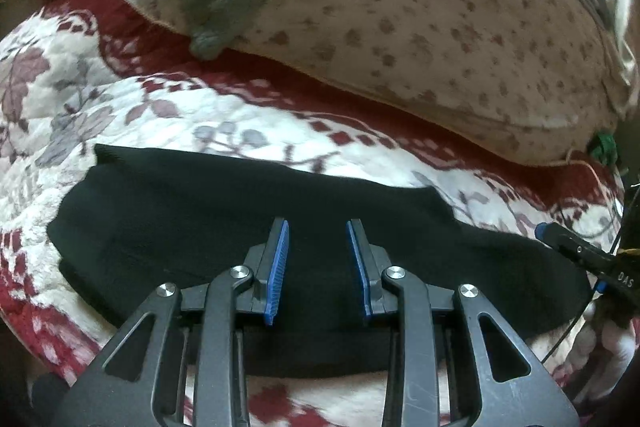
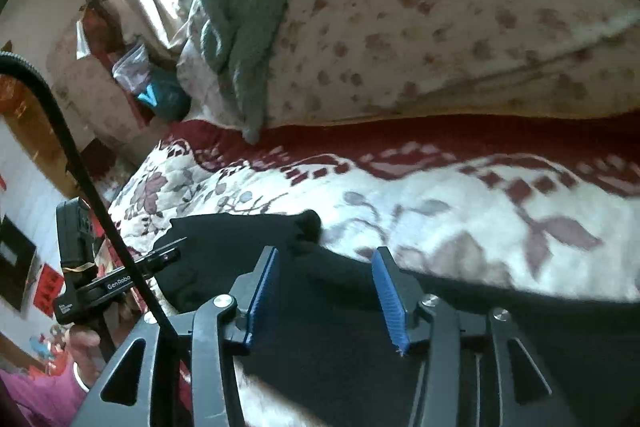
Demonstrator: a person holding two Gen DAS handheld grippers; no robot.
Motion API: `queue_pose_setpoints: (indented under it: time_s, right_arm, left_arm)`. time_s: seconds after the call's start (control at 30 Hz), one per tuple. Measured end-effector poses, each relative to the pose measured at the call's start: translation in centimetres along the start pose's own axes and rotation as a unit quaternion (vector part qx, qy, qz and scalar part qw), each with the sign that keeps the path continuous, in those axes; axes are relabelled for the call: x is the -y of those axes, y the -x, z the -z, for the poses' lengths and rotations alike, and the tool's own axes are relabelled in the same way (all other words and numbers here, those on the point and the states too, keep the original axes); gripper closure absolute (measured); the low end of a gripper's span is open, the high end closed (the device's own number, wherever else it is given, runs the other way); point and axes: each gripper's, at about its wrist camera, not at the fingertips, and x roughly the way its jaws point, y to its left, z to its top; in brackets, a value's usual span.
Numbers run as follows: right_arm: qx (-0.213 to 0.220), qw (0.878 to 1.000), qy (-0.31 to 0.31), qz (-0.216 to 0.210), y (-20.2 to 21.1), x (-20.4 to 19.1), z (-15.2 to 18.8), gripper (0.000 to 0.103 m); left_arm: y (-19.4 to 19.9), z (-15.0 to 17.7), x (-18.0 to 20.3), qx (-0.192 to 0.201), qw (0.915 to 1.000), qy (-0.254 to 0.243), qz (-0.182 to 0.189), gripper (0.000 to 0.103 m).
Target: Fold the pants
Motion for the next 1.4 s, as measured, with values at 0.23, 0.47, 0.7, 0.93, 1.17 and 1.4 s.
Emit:
queue_pose_setpoints:
  time_s: [0.23, 0.47, 0.7, 0.93, 1.17, 1.4]
  right_arm:
    - [0.02, 0.999, -0.045, 0.014, 3.8, 2.4, 2.4, 0.056]
    - [0.043, 0.997, -0.039, 0.042, 7.0, 3.6, 4.3, 0.056]
    - [0.061, 0.994, -0.068, 0.067, 10.5, 6.0, 6.4, 0.051]
    - [0.073, 0.978, -0.156, 0.116, 15.4, 11.1, 9.6, 0.049]
    - [0.091, 0.955, -0.254, 0.126, 19.2, 15.8, 12.6, 0.042]
    - [0.066, 0.953, -0.273, 0.117, 17.7, 18.0, 12.3, 0.041]
  left_arm:
    - [0.5, 1.0, 4.1, -0.001, 0.9993, -0.033, 0.019, 0.076]
    - [0.9, 1.7, 7.5, -0.003, 0.9978, -0.057, 0.034, 0.075]
    - [1.0, 2.4, 11.1, -0.015, 0.9948, -0.085, 0.054, 0.075]
    - [0.2, 3.1, 14.8, -0.039, 0.988, -0.113, 0.098, 0.075]
    - [-1.2, 3.2, 19.0, -0.07, 0.9767, -0.141, 0.147, 0.071]
    - [-3.2, 2.7, 23.1, -0.098, 0.9648, -0.162, 0.182, 0.051]
